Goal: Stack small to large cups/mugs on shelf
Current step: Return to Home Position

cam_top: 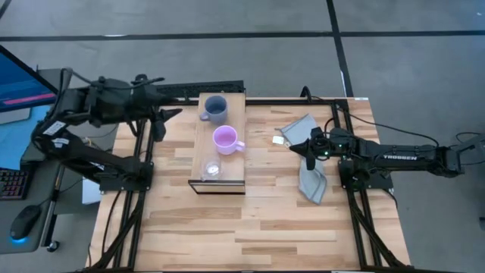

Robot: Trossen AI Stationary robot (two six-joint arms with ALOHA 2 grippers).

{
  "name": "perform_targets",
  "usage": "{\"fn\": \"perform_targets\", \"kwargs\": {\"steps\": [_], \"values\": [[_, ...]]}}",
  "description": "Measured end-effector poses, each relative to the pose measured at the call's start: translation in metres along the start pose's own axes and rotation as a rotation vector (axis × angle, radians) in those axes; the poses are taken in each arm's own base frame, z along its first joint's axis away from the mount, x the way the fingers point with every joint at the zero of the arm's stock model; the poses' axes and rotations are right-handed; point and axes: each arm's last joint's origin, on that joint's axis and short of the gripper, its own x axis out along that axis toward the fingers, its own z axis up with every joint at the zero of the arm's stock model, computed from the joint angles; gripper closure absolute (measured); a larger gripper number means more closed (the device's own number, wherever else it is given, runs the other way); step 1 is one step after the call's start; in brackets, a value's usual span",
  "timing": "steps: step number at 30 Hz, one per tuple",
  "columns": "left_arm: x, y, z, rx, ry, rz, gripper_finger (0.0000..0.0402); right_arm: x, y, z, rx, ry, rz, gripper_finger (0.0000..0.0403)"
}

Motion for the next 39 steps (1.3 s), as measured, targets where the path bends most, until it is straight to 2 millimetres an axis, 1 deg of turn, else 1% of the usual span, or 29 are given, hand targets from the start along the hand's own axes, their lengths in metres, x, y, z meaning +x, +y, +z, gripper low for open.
{"fn": "perform_targets", "kwargs": {"steps": [5,11,15,18,20,24,32,35,39], "values": [[0.001,0.002,-0.032,-0.051,-0.083,-0.048,0.0247,0.000,0.000,0.000,0.000,-0.001,0.001,0.0397],[0.014,0.001,-0.072,-0.063,-0.121,-0.057,0.0247,0.000,0.000,0.000,0.000,-0.001,0.001,0.0397],[0.021,-0.001,-0.088,-0.073,-0.150,-0.098,0.0247,0.000,0.000,0.000,0.000,-0.001,0.001,0.0397],[0.024,-0.003,-0.093,-0.071,-0.174,-0.169,0.0247,0.000,0.000,0.000,0.000,-0.001,0.001,0.0397],[0.024,-0.004,-0.094,-0.060,-0.181,-0.184,0.0247,0.000,0.000,0.000,0.000,-0.002,0.001,0.0397],[0.025,-0.004,-0.094,-0.032,-0.181,-0.166,0.0247,0.000,0.000,0.000,0.006,-0.002,0.001,0.0397],[0.016,0.001,-0.100,-0.034,-0.174,-0.140,0.0248,0.000,0.000,0.000,0.003,-0.002,0.000,0.0397],[0.014,0.002,-0.100,-0.037,-0.175,-0.135,0.0258,0.000,0.000,0.000,0.000,-0.004,-0.003,0.0397],[0.015,0.002,-0.104,-0.028,-0.135,-0.130,0.0291,0.000,0.000,0.000,-0.001,-0.005,-0.002,0.0397]]}}
